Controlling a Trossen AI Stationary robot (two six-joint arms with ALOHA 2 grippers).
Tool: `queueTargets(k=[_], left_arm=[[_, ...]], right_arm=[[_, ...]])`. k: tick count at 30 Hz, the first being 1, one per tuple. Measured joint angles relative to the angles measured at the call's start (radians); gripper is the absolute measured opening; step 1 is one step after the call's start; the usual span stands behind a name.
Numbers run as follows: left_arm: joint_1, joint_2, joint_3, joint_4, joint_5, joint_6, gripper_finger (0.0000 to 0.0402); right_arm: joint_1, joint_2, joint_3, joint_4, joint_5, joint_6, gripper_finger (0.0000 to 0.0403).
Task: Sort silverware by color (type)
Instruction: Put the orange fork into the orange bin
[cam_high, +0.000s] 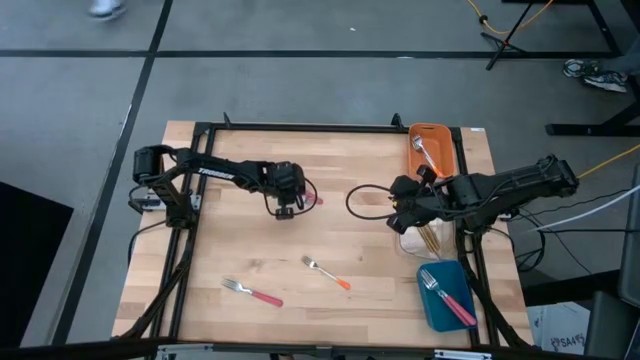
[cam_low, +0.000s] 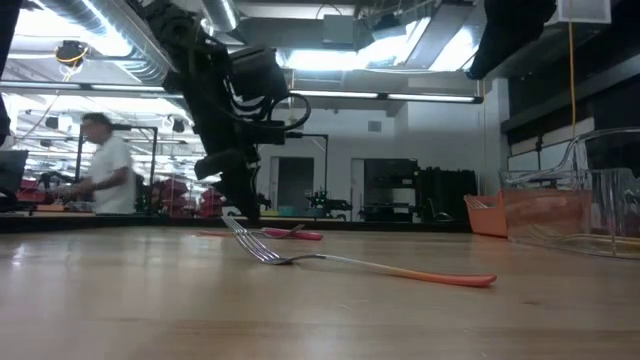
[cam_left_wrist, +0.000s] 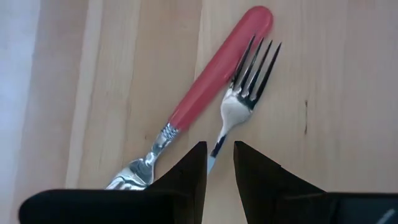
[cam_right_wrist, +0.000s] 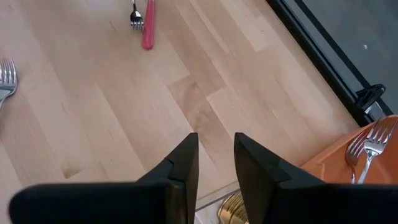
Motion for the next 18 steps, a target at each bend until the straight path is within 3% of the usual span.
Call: queueTargets(k=[18], left_arm=[[0.032, 0.000, -0.006, 0.002, 0.015, 0.003, 0.0074]], right_arm=[[0.000, 0.000, 0.000, 0.003, 0.000, 0.000, 0.0090]])
